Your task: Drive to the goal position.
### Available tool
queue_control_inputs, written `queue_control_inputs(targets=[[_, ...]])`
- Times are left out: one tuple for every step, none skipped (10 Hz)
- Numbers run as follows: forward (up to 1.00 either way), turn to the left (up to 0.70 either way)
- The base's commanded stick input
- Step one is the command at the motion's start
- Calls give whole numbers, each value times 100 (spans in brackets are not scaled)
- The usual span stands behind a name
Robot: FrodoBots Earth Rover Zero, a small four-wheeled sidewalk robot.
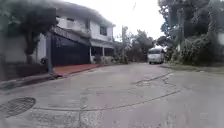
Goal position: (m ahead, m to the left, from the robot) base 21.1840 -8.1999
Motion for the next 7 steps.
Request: queue_control_inputs(targets=[[70, 0], [70, 0], [70, 0], [70, 0], [70, 0], [70, 0], [70, 0]])
